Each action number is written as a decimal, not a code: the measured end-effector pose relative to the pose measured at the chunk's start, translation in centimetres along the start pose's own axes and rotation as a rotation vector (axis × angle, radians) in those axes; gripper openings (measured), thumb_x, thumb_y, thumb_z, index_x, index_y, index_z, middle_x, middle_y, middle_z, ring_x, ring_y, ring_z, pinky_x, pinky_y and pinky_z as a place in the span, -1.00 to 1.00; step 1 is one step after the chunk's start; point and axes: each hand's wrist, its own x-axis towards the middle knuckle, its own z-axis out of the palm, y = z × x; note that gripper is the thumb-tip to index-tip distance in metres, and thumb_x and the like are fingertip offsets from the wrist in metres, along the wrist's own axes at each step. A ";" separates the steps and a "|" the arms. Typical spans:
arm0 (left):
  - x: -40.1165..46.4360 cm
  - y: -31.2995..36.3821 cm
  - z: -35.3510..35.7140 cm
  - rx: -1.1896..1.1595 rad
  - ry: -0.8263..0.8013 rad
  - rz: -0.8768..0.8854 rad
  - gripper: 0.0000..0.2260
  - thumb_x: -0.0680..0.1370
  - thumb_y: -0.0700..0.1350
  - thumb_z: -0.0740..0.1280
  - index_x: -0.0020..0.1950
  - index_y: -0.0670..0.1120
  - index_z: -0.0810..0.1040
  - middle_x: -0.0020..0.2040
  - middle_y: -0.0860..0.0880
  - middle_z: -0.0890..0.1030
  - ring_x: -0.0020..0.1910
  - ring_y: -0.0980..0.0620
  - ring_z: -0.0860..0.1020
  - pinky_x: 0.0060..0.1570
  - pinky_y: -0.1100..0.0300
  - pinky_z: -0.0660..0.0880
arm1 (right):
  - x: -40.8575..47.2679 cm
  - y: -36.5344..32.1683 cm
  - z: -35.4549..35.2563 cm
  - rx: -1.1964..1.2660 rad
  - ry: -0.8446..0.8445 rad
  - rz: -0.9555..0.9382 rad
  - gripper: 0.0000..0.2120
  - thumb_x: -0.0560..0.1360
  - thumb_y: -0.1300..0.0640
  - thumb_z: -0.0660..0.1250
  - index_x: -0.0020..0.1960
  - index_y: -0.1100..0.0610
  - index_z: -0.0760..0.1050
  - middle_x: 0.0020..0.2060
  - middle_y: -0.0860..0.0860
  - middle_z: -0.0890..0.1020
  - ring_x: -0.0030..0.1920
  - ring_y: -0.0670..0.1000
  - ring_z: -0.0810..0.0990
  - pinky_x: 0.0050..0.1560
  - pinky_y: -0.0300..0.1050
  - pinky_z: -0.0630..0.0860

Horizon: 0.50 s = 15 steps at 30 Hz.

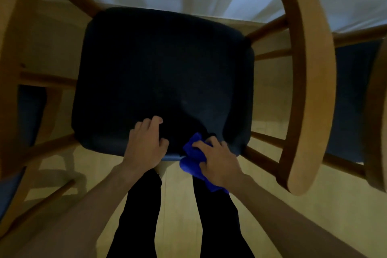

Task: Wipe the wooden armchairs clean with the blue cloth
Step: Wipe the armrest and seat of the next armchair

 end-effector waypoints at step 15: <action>-3.0 -0.9 0.9 0.034 -0.009 -0.029 -0.60 0.44 -0.20 0.40 0.26 -0.14 0.43 0.20 -0.10 0.41 0.15 -0.07 0.40 0.12 0.07 0.38 | 6.3 -3.0 -4.9 0.173 0.487 0.335 -0.40 0.51 0.13 0.31 0.49 -0.06 0.20 0.46 0.10 0.17 0.33 0.23 0.25 0.15 0.15 0.52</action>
